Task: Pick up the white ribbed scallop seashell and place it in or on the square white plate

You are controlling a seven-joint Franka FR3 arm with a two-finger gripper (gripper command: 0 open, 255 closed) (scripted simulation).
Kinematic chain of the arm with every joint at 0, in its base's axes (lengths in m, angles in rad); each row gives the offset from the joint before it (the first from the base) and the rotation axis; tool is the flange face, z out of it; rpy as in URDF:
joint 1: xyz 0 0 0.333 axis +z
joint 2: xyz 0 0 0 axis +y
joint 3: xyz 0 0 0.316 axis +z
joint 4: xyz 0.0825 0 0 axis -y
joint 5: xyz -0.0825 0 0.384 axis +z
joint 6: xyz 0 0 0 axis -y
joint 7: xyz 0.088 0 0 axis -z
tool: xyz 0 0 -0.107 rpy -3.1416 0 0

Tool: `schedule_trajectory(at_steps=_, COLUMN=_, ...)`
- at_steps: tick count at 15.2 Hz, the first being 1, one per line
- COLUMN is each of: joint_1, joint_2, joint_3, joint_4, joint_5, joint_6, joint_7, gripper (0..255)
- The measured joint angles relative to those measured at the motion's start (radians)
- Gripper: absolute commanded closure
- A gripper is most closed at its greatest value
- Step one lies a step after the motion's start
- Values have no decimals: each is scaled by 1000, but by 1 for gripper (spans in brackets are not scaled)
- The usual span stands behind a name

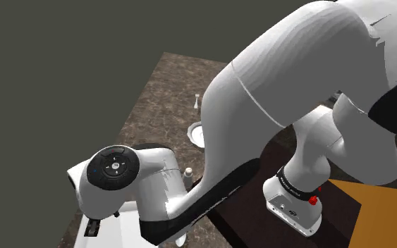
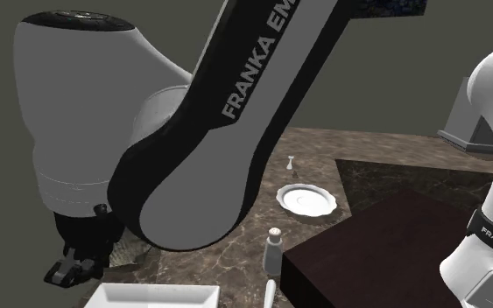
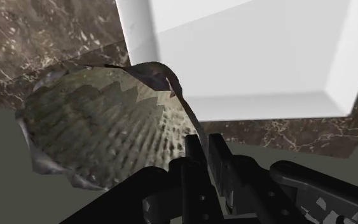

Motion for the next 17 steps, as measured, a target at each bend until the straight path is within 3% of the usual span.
schedule_trajectory(at_steps=7, joint_1=224, joint_2=-60, joint_3=-81, joint_4=-61, joint_5=-66, joint_6=-44, joint_7=198, gripper=255)
schedule_trajectory(at_steps=9, joint_1=247, joint_2=-46, joint_3=-84, joint_4=-61, joint_5=-71, joint_6=-38, joint_7=226, gripper=255)
schedule_trajectory(at_steps=10, joint_1=247, joint_2=-46, joint_3=-84, joint_4=-61, joint_5=-71, joint_6=-38, joint_7=226, gripper=0)
schedule_trajectory(at_steps=12, joint_1=252, joint_2=-35, joint_3=-92, joint_4=-44, joint_5=-91, joint_6=-67, joint_7=208, gripper=0)
schedule_trajectory(at_steps=17, joint_1=287, joint_2=60, joint_3=-150, joint_4=71, joint_5=-253, joint_6=-289, joint_7=51, gripper=0)
